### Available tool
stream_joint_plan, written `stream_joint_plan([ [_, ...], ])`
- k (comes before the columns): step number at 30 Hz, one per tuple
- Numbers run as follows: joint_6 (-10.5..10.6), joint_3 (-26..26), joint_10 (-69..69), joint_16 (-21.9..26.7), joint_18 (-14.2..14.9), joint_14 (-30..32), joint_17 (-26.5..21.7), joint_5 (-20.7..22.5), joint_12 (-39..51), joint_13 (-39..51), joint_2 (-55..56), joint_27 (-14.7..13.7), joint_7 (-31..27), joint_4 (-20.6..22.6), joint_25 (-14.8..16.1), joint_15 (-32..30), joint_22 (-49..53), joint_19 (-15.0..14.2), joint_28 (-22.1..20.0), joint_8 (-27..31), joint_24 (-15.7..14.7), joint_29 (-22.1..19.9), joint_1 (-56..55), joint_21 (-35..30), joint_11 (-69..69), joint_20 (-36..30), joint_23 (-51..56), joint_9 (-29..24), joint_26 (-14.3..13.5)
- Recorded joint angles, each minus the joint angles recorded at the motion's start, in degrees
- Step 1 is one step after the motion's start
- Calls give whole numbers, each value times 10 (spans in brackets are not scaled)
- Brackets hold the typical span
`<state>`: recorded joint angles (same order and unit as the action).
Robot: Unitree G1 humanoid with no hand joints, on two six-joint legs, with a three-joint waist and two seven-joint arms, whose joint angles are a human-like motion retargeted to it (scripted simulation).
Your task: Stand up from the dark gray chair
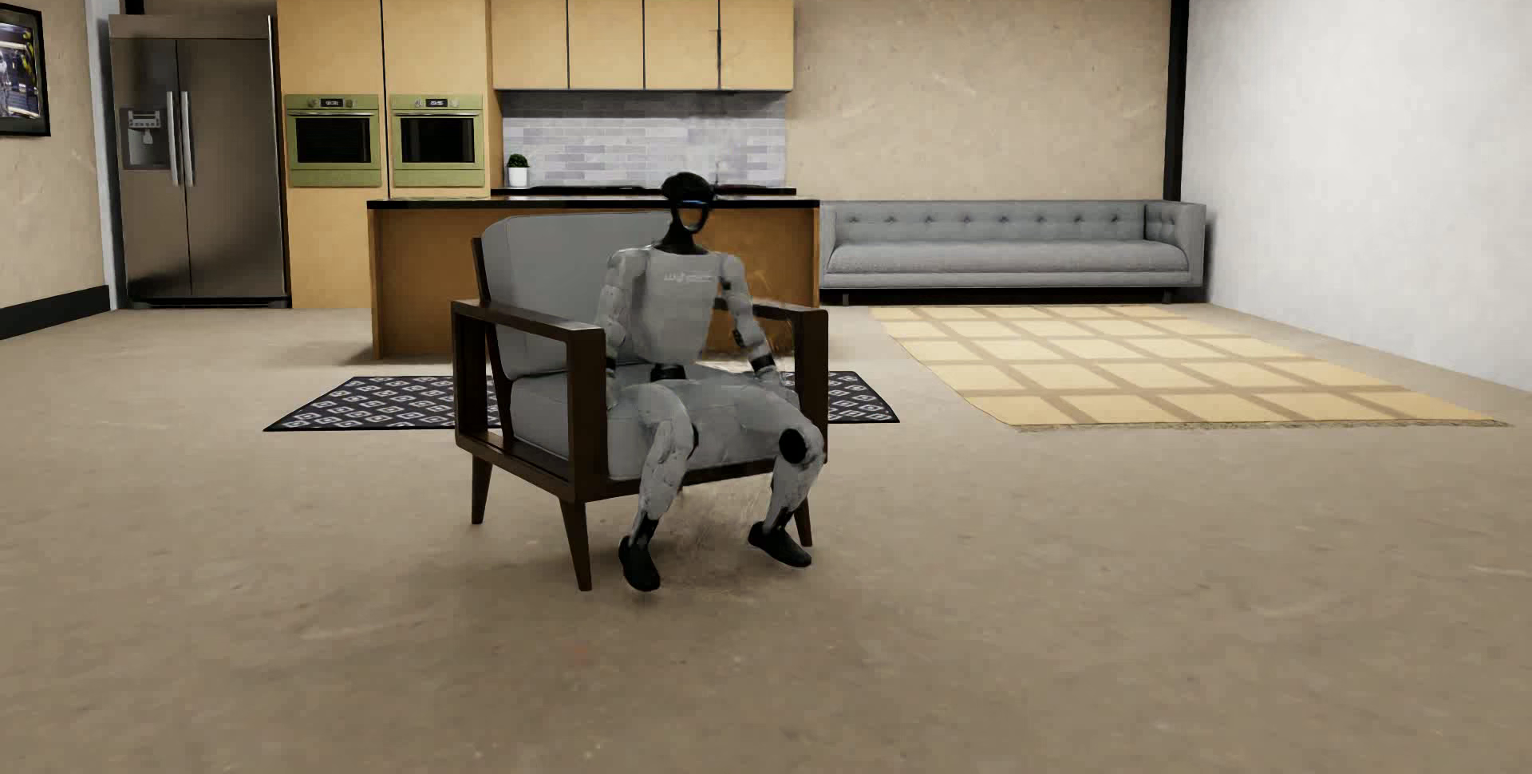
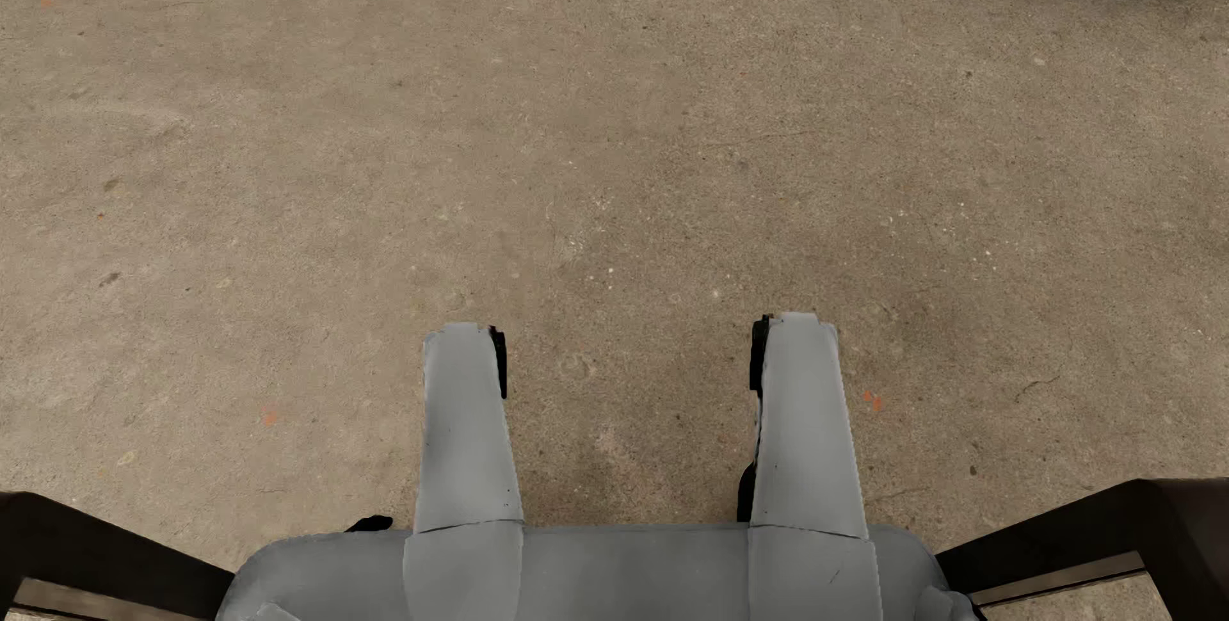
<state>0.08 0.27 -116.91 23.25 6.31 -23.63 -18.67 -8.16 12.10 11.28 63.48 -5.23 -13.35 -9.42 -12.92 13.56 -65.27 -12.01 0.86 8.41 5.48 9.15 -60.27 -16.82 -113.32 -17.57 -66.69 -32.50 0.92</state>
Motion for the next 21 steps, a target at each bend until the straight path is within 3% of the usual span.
stream_joint_plan([
  [1,-1,0,0,-1,-1,0,10,-2,-17,-15,-1,-9,1,1,-39,0,-29,0,51,0,34,36,1,-6,0,1,-13,0,-8],
  [2,-1,0,0,-2,-1,-1,18,-2,-45,-35,-2,-13,1,0,-47,0,-33,0,84,0,66,48,2,-3,-1,7,-18,1,-21],
  [3,-1,0,1,-4,-2,-1,23,-3,-76,-56,-3,-9,1,-1,-31,0,-27,-1,91,-1,79,33,3,8,0,18,-18,0,-28],
  [4,-2,0,1,-8,-2,-2,25,-4,-105,-75,-4,9,3,-3,11,-2,-17,0,90,-2,73,10,4,21,0,26,-13,-3,-24],
  [5,-2,-1,1,-13,-2,-2,22,-6,-127,-89,-5,5,4,-4,32,-3,-10,-1,84,-2,61,-4,6,36,1,38,-1,-7,-27],
  [7,0,-1,1,-23,-2,-2,10,-9,-159,-99,-6,-11,3,-5,25,-6,12,-6,77,-2,49,-2,6,42,2,55,35,-13,-33],
  [9,1,1,1,-22,-1,-1,-4,-12,-170,-105,-4,-15,1,-6,51,-8,48,-10,74,-1,26,-12,3,49,2,67,74,-16,-33],
  [13,0,2,0,40,2,4,-54,-16,-179,-130,10,-31,-2,-1,154,-9,313,-14,-68,3,-35,-145,-12,90,-1,71,323,-27,-44],
  [15,4,2,-1,78,5,4,-94,-17,-143,-111,20,-66,-3,0,165,-10,454,-18,-160,7,-17,-216,-21,91,-3,47,470,-36,-74],
  [17,8,2,-2,131,10,4,-146,-19,-67,-61,35,-98,-5,2,156,-9,549,-21,-231,10,13,-270,-33,66,-6,-17,582,-46,-97],
  [19,10,0,-5,199,17,2,-219,-20,40,28,53,-114,-8,-1,122,-8,605,-25,-194,13,50,-206,-50,-2,-9,-116,652,-57,-121],
  [21,12,-1,-6,250,23,0,-283,-24,187,159,74,-144,-10,-1,90,-5,624,-29,-82,15,82,-87,-69,-124,-13,-258,688,-72,-167],
])
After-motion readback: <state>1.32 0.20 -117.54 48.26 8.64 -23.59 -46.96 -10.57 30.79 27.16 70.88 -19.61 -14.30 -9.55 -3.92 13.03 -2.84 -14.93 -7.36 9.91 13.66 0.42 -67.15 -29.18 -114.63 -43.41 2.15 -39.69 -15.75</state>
